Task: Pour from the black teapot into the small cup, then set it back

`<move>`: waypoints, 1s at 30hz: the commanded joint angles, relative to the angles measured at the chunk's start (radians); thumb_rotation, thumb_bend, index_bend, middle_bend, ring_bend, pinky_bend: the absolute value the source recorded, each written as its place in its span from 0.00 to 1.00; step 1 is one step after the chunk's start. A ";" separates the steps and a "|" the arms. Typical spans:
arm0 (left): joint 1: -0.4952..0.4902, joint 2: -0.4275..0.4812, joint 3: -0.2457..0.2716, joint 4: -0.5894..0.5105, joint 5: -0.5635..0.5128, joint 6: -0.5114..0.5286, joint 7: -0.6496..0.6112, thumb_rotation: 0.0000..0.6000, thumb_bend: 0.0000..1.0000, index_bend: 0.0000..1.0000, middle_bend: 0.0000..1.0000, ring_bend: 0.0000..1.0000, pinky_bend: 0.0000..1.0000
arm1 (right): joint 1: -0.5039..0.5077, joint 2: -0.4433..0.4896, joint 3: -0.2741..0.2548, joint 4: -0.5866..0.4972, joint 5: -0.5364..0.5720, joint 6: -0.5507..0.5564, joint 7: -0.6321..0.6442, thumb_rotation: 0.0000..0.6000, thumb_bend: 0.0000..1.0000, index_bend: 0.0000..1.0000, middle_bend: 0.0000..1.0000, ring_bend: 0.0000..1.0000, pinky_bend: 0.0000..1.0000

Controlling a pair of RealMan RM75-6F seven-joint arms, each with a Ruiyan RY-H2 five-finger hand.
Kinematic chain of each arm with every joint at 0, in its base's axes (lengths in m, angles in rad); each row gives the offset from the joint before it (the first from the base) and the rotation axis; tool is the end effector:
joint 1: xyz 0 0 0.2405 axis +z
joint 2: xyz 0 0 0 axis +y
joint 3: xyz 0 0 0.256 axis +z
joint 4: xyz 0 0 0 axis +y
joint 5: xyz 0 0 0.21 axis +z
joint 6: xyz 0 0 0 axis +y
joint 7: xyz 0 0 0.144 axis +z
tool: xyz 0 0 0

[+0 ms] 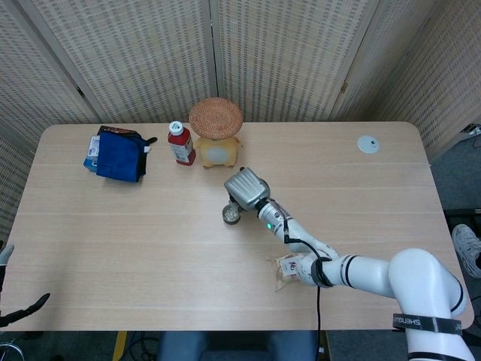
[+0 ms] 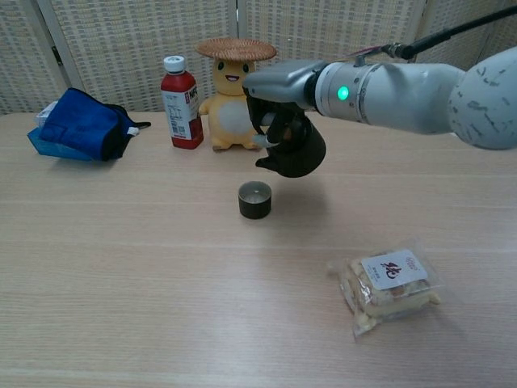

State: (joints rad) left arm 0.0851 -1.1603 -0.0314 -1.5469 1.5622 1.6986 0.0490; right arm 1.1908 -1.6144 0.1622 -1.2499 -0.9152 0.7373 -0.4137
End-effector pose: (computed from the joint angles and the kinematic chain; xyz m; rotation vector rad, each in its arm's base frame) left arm -0.3262 0.1215 0.1735 -1.2588 -0.7793 -0.8659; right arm -0.0357 -0.4163 -0.0429 2.1230 -0.6603 0.8406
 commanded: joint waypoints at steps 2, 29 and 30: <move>-0.001 0.003 0.000 -0.005 0.002 0.000 0.003 0.61 0.05 0.00 0.00 0.00 0.00 | -0.068 0.028 0.029 -0.012 -0.039 0.011 0.131 0.93 0.45 1.00 1.00 0.95 0.40; -0.047 -0.003 0.003 -0.054 0.033 -0.052 0.064 0.60 0.05 0.00 0.00 0.00 0.00 | -0.379 0.158 -0.026 0.009 -0.172 0.039 0.509 0.93 0.39 1.00 0.98 0.92 0.40; -0.048 -0.003 0.003 -0.056 0.033 -0.052 0.066 0.60 0.05 0.00 0.00 0.00 0.00 | -0.384 0.157 -0.027 0.016 -0.178 0.039 0.515 0.93 0.38 1.00 0.98 0.92 0.40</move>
State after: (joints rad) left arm 0.0373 -1.1636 -0.0283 -1.6019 1.5952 1.6467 0.1143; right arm 0.8127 -1.4553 0.1374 -1.2394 -1.0868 0.7773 0.0957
